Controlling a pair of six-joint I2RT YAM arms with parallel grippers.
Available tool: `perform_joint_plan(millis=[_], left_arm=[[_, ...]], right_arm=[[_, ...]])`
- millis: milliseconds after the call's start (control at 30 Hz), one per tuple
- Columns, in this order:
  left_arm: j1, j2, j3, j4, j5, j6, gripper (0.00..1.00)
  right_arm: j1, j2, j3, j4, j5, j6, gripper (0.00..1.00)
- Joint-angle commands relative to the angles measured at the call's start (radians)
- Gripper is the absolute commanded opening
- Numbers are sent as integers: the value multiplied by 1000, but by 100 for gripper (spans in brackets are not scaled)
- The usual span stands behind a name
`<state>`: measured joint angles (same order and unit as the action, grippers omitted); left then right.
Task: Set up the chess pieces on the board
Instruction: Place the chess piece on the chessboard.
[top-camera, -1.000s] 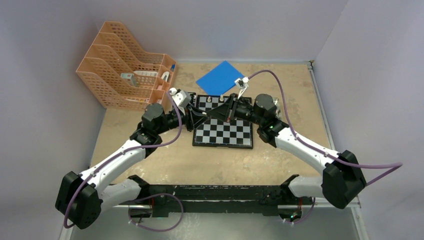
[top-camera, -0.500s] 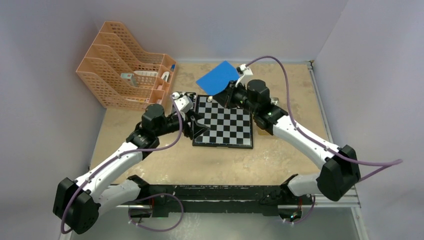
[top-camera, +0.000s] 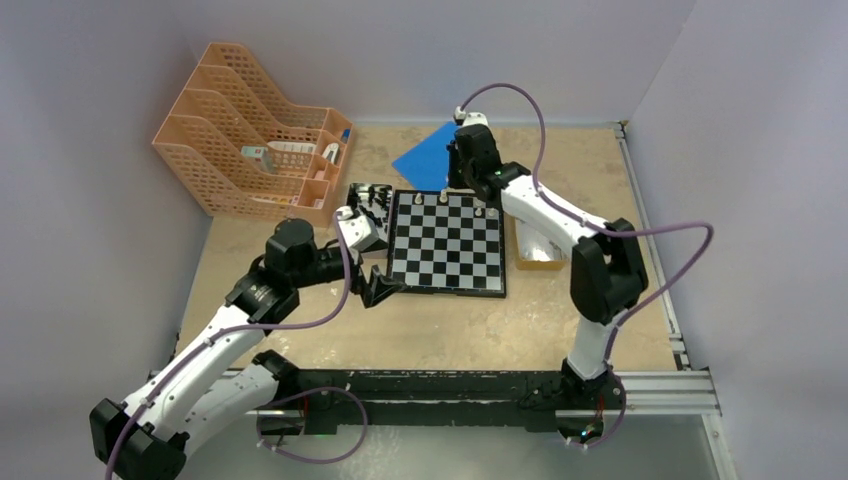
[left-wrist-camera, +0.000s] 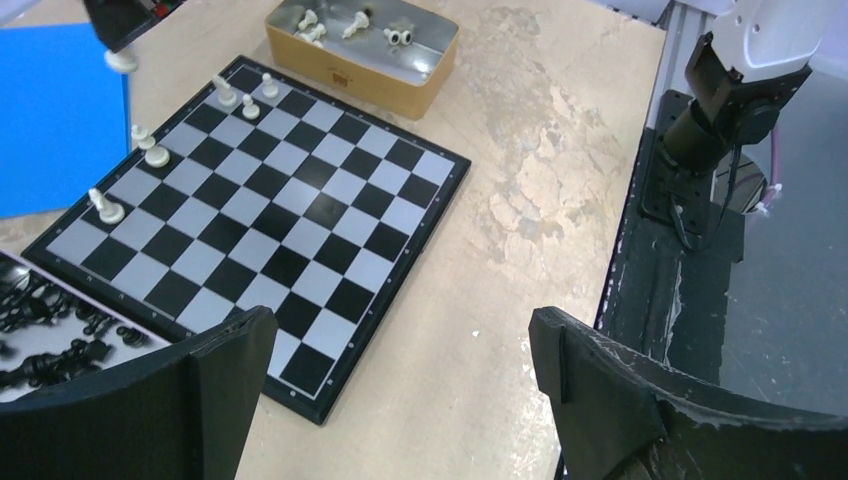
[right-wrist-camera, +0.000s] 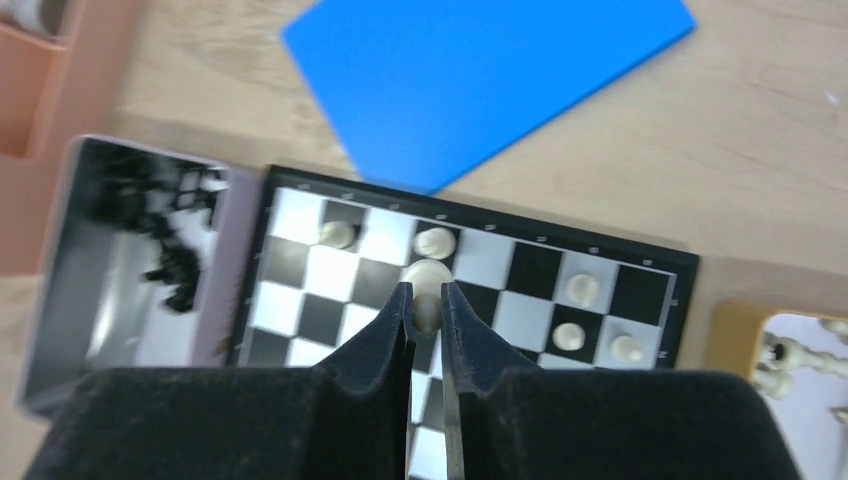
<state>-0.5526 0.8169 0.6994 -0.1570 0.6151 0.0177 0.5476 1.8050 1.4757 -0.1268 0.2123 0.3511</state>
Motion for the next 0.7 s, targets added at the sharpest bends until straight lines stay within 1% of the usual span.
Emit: perform_joint_plan(millis=[0,133,233,333,467,667], left_arm=[[-4,-32,9,-44,-57,39,100],[-3,-58,8,-80,-134,69,100],[-3,-99,-9,-73,-169,72,100],[-2,-137,-27,-54,-189,66,100],[-3,-140,-15,-71,-217,67,100],[-2,-147,-15,-74,-221,76,100]], right_arm=[[-28,79,121,-115,118,-52,11],[-42,161,193,-185,169,-68,12],[-51,202,227,-220,184,-79,13],[-62,224,235,-227,183,-81,13],[-71,249,242,-232,169,-84,13],[-75,295,272,-250,150,-94,13]])
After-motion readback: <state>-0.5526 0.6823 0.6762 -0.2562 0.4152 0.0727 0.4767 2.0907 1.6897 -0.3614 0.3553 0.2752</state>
